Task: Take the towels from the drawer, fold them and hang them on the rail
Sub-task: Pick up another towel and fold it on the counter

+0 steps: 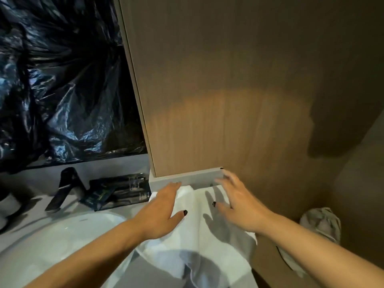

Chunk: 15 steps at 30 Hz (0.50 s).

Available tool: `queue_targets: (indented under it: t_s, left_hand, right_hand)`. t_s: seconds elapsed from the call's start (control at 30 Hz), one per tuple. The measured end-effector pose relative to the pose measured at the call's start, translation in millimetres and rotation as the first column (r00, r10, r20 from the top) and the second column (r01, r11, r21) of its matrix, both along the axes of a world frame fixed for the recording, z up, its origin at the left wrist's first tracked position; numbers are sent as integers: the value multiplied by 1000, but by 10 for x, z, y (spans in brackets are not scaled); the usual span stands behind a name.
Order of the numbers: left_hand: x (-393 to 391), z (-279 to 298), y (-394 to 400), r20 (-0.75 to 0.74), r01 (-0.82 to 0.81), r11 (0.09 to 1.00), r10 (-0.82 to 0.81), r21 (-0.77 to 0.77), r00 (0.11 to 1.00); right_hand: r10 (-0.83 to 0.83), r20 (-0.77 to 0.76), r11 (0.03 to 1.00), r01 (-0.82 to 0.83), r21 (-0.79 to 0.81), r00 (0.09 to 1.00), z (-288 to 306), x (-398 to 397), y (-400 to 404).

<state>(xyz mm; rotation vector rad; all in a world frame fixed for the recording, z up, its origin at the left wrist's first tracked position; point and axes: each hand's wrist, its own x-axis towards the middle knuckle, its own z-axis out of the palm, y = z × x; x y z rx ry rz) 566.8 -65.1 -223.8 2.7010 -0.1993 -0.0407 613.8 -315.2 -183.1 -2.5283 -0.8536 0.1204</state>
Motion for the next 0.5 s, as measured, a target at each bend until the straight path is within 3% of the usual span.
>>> queue_targets:
  t_s: [0.17, 0.27, 0.4, 0.5]
  left_hand:
    - [-142, -622, 248, -122, 82, 986, -64, 148, 990]
    - [-227, -850, 275, -33, 85, 971, -80, 225, 996]
    - [-148, -865, 252, 105, -51, 973, 27, 227, 994]
    - [-97, -895, 321, 59, -26, 984, 15, 175, 998]
  right_hand:
    - [97, -61, 983, -105, -148, 993, -591, -152, 204]
    - [116, -125, 965, -142, -219, 985, -901, -149, 318]
    - [55, -275, 964, -123, -234, 960, -1091, -150, 448]
    - [46, -270, 974, -102, -201, 962, -1153, -173, 522]
